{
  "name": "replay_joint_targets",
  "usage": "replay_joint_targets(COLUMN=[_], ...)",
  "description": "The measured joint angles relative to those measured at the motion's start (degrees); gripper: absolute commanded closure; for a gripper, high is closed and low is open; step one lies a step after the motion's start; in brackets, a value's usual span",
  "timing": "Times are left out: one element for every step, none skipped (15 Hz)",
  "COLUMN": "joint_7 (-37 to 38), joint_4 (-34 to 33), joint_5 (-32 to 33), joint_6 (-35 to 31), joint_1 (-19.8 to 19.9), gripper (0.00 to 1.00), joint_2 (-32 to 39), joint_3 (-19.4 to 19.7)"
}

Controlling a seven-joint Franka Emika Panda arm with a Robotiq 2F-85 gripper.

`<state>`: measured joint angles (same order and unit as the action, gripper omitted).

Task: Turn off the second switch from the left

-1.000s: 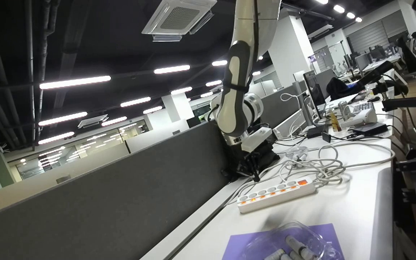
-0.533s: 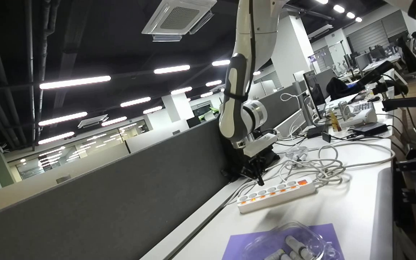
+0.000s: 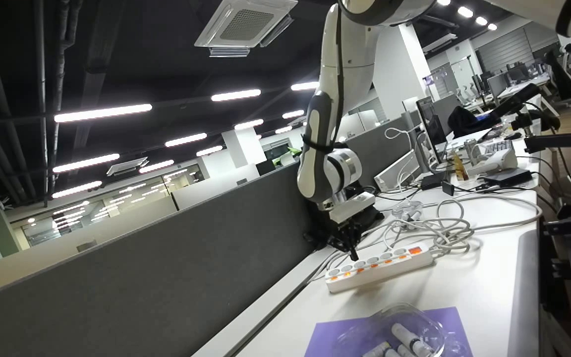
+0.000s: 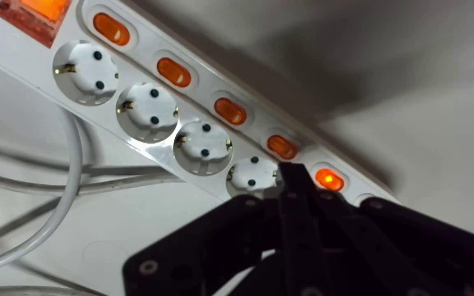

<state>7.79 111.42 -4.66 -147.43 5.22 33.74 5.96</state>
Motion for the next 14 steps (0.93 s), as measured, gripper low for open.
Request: replay_joint_targets(joint_7=[0.0, 0.0, 0.0, 0.0, 0.0, 0.0, 0.0, 0.0, 0.0, 0.0, -0.1, -0.1, -0.1, -0.1], joint_4=[-0.7, -1.4, -2.0, -2.6, -3.1, -3.7, -4.2, -4.6, -5.0, -5.4, -5.7, -5.9, -6.0, -6.1], joint_5=[0.0, 0.0, 0.0, 0.0, 0.0, 0.0, 0.0, 0.0, 0.0, 0.0, 0.1, 0.1, 0.1, 0.1], joint_6=[0.2, 0.4, 0.7, 1.0, 1.2, 1.3, 1.5, 1.6, 1.8, 1.8, 1.8, 1.8, 1.9, 1.9], joint_1=[0.0, 0.0, -0.1, -0.2, -0.3, -0.4, -0.5, -0.6, -0.7, -0.8, -0.9, -1.0, -1.1, -1.2], gripper=[1.0, 1.0, 1.0, 1.0, 1.0, 1.0, 1.0, 1.0, 1.0, 1.0, 1.0, 1.0, 1.0, 1.0], joint_2=[0.7, 1.4, 2.0, 2.6, 3.2, 3.7, 4.1, 4.4, 4.7, 4.9, 5.1, 5.1, 5.1, 5.1], joint_3=[0.0, 0.0, -0.1, -0.1, -0.1, -0.2, -0.3, -0.4, -0.5, -0.6, -0.8, -1.0, -1.1, -1.3])
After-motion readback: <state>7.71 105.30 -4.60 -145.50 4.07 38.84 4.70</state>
